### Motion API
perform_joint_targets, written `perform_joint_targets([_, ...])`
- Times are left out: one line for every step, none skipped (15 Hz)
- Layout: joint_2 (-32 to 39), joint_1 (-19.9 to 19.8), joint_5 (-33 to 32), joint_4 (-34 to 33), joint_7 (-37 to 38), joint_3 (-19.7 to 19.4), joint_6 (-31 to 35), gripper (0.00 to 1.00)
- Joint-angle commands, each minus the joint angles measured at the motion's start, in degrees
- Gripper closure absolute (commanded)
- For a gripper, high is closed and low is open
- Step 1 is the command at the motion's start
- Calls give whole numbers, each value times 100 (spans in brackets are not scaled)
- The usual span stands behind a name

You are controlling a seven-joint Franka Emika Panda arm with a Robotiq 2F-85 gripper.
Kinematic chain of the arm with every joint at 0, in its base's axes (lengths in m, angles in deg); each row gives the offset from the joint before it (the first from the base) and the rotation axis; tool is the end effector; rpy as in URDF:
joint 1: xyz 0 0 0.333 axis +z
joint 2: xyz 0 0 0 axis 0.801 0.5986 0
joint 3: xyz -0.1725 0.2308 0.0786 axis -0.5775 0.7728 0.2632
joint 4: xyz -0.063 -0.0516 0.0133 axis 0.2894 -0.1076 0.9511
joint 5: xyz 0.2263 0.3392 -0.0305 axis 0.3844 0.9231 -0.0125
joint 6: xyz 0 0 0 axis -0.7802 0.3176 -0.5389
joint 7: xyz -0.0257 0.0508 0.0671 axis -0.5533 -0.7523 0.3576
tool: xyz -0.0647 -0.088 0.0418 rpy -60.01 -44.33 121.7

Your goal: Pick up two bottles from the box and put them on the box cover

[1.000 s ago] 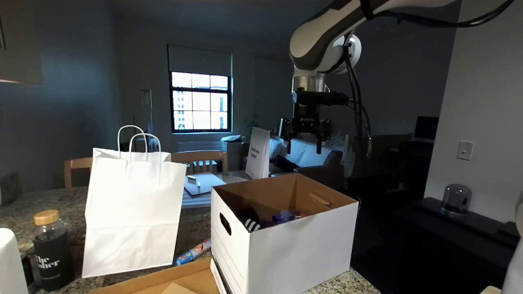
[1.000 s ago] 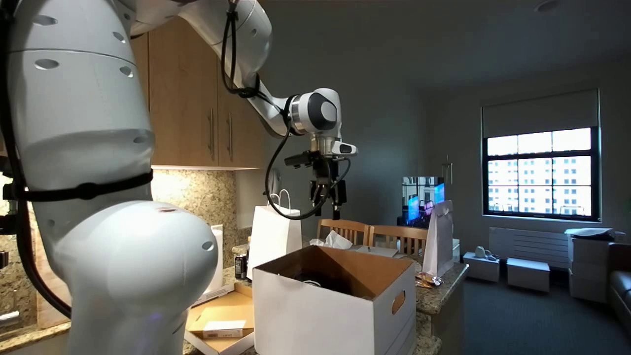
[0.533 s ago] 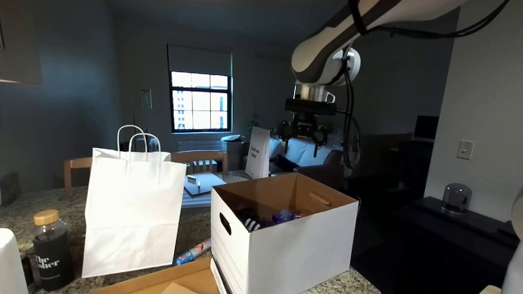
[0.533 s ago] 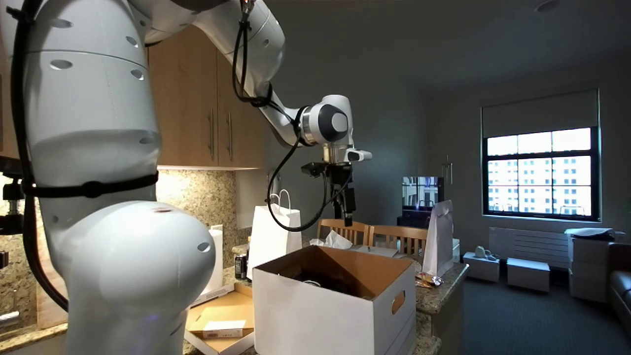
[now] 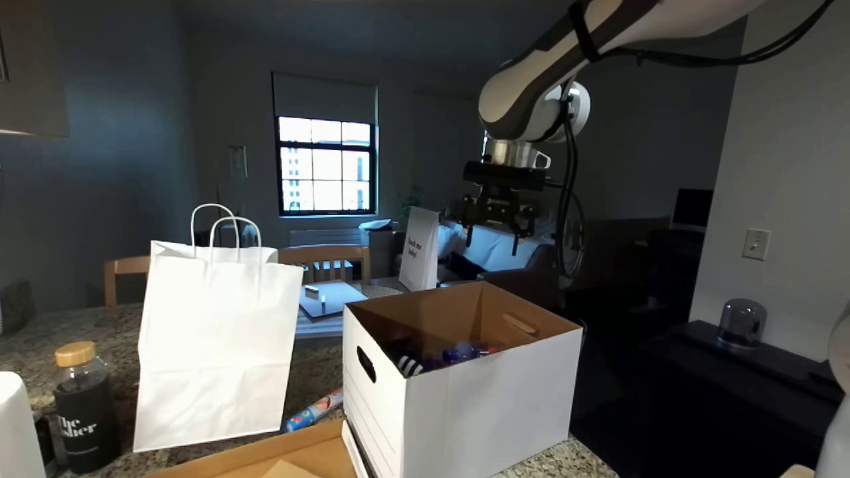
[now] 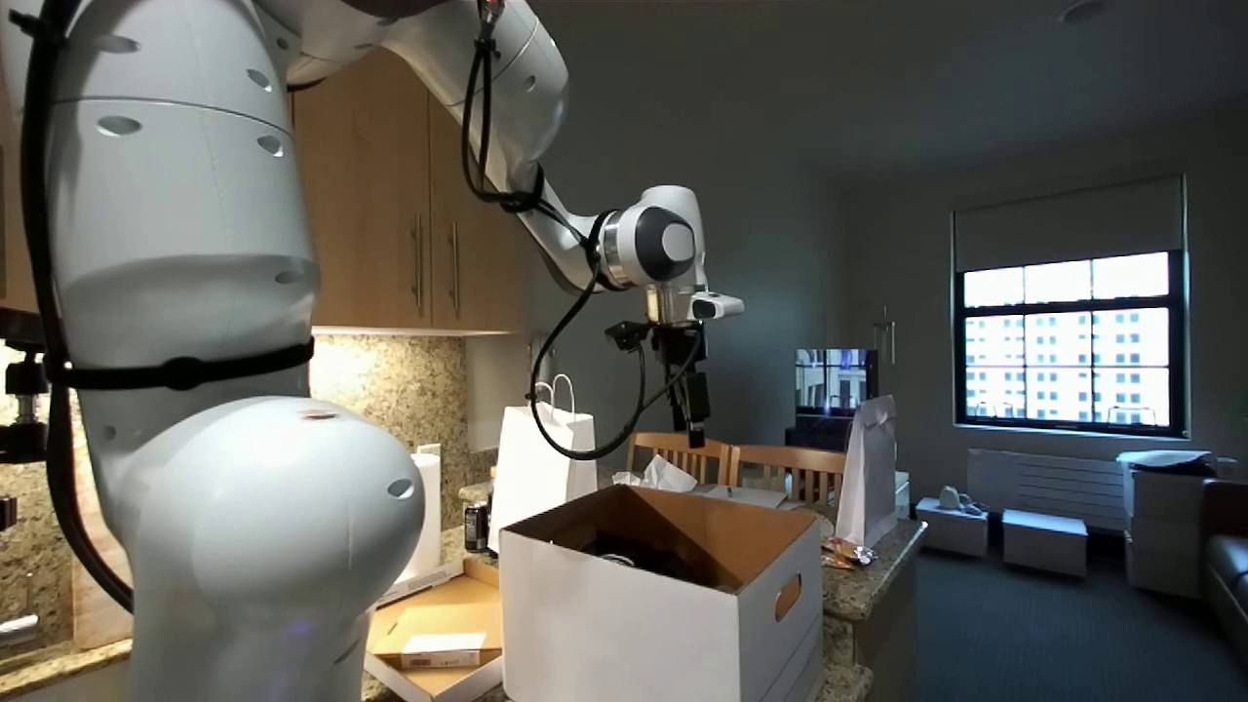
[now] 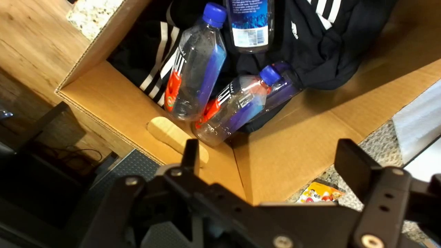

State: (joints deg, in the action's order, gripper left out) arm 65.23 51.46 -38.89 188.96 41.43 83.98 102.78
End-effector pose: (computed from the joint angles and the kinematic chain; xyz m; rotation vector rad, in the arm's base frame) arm 0.5268 0.0178 0.4185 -2.8295 1.2065 -0.2060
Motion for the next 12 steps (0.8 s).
perform_joint_targets([48, -101, -685, 59, 1072, 164, 532, 0])
perform_joint_targets([108, -82, -812, 89, 1422, 204, 802, 0])
perform_joint_targets([151, -97, -1041, 122, 1846, 224, 1023, 0])
perform_joint_targets([232, -115, -1176, 147, 2246, 216, 1206, 0])
perform_joint_targets([305, -111, -1221, 170, 2601, 191, 1371, 0])
perform_joint_targets([407, -92, -1138, 207, 2889, 145, 1471, 0])
perform_joint_targets([490, -113, -1269, 292, 3280, 117, 1634, 0])
perform_joint_targets([584, -118, -1242, 409, 3530, 51, 1870, 0])
perform_joint_targets([674, -98, -1131, 533, 3735, -20, 2254, 0])
perform_joint_targets([778, -114, -1256, 660, 4014, -83, 2689, 0])
perform_joint_targets([893, -86, -1150, 736, 4147, -147, 3069, 0])
perform_joint_targets([774, 15, -1070, 528, 3691, -155, 2470, 0])
